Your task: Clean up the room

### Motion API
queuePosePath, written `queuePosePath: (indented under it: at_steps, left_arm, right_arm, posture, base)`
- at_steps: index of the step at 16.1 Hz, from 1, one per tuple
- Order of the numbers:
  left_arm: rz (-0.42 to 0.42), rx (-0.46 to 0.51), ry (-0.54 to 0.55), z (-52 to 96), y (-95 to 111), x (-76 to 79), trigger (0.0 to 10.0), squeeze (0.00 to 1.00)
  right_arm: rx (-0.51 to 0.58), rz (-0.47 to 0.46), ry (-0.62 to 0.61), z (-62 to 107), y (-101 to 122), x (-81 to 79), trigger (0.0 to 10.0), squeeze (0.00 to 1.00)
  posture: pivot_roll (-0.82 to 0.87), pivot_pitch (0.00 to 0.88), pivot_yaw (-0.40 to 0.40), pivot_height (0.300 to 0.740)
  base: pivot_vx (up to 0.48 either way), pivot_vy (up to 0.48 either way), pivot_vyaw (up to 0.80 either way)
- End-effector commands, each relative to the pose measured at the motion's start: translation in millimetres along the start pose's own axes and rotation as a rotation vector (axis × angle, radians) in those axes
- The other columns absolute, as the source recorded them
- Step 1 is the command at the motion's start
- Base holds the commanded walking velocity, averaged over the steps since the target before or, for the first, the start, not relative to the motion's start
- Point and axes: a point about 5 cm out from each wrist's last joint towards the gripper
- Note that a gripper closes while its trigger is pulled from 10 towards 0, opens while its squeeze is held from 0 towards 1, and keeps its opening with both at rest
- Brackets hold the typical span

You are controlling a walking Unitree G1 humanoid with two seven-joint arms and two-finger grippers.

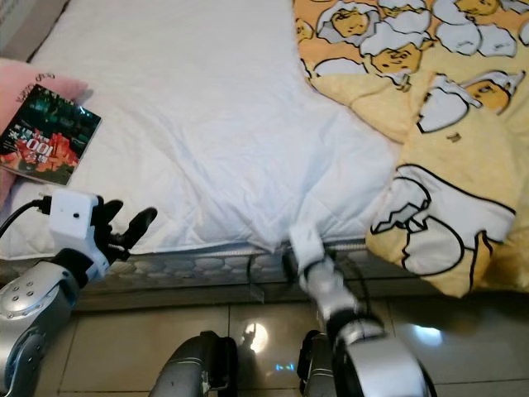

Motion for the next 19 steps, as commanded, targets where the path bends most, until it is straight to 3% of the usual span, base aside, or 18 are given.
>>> queuePosePath:
  at_steps: [1, 3, 4, 5, 6, 7, 8, 9, 10, 11, 14, 16, 19]
  left_arm:
    - [0.006, -0.008, 0.010, -3.8, -3.9, 0.7, 10.0, 0.00]
    - [0.020, 0.013, 0.014, -14.6, -4.0, 2.9, 10.0, 0.00]
    - [0.021, 0.027, 0.017, -18.7, -2.5, 3.1, 10.0, 0.00]
    - [0.016, 0.055, 0.026, -26.6, 0.1, 2.7, 10.0, 0.00]
    - [0.003, 0.063, 0.046, -33.9, -0.9, 1.1, 10.0, 0.00]
    - [0.005, 0.076, 0.079, -40.1, -2.1, 0.3, 10.0, 0.00]
    - [0.000, 0.082, 0.072, -41.8, -2.2, 2.8, 10.0, 0.00]
    - [0.019, 0.087, 0.016, -45.7, -2.6, 15.0, 10.0, 0.00]
    - [0.037, 0.088, -0.032, -49.1, -1.8, 25.0, 10.0, 0.00]
    - [0.099, 0.106, -0.139, -56.9, 2.5, 47.0, 10.0, 0.00]
    - [0.135, 0.128, -0.130, -70.1, 2.9, 49.1, 10.0, 0.00]
    - [0.171, 0.141, -0.137, -75.4, 2.7, 49.5, 10.0, 0.00]
    - [0.149, 0.172, -0.140, -81.9, 5.1, 49.2, 10.0, 0.00]
  right_arm:
    - [-0.058, 0.012, 0.039, 3.8, -21.3, -8.3, 10.0, 0.00]
    - [-0.088, 0.006, 0.057, 9.7, -42.8, -13.1, 10.0, 0.00]
    - [-0.066, 0.012, 0.060, 11.0, -44.9, -15.9, 10.0, 0.00]
    - [0.023, 0.010, 0.060, 11.7, -38.5, -21.2, 10.0, 0.00]
    - [0.182, -0.017, 0.050, 11.0, -14.8, -22.5, 10.0, 0.00]
    - [0.461, -0.089, 0.008, 17.6, 34.9, -12.2, 10.0, 0.00]
    - [0.548, -0.126, 0.002, 23.4, 52.4, -7.4, 10.0, 0.00]
    - [0.672, -0.179, 0.005, 37.2, 78.8, 0.6, 10.0, 0.00]
    - [0.704, -0.218, 0.013, 43.8, 88.5, 3.8, 10.0, 0.00]
    - [0.765, -0.239, 0.050, 55.1, 99.6, 5.3, 10.0, 0.00]
    - [0.719, -0.252, -0.026, 41.4, 92.0, 15.9, 10.0, 0.00]
    - [0.715, -0.242, -0.026, 42.6, 96.3, 15.6, 10.0, 0.00]
    - [0.716, -0.231, -0.002, 42.1, 105.8, 14.3, 10.0, 0.00]
  posture:
    - [0.22, 0.178, 0.088, 0.703]
    - [0.19, 0.115, 0.062, 0.703]
    - [0.17, 0.091, 0.055, 0.703]
    - [0.15, 0.039, 0.034, 0.703]
    - [0.11, 0.000, 0.013, 0.703]
    - [0.07, 0.000, 0.001, 0.703]
    - [0.04, 0.000, -0.006, 0.703]
    - [0.02, 0.000, -0.009, 0.703]
    - [0.01, 0.000, -0.014, 0.703]
    - [-0.01, 0.000, -0.014, 0.703]
    - [-0.04, 0.000, -0.004, 0.703]
    - [-0.05, 0.000, 0.009, 0.703]
    - [-0.06, 0.000, 0.022, 0.703]
  base:
    - [0.000, 0.000, 0.00]
    - [0.000, 0.000, 0.00]
    - [0.000, 0.000, 0.00]
    - [0.000, 0.000, 0.00]
    - [0.000, 0.000, 0.00]
    - [0.000, 0.000, 0.00]
    - [0.000, 0.000, 0.00]
    - [0.000, 0.000, 0.00]
    - [0.000, 0.000, 0.00]
    - [0.000, 0.000, 0.00]
    - [0.000, 0.000, 0.00]
    - [0.000, 0.000, 0.00]
    - [0.000, -0.469, 0.00]
Point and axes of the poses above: a point about 5 cm out from each wrist's last joint towards the gripper, its own z axis pointing back from the gripper into the wrist, its own y axis along the axis of the wrist's last joint, x = y × z, and after that the axes turned 12 degrees about -z, right-handed
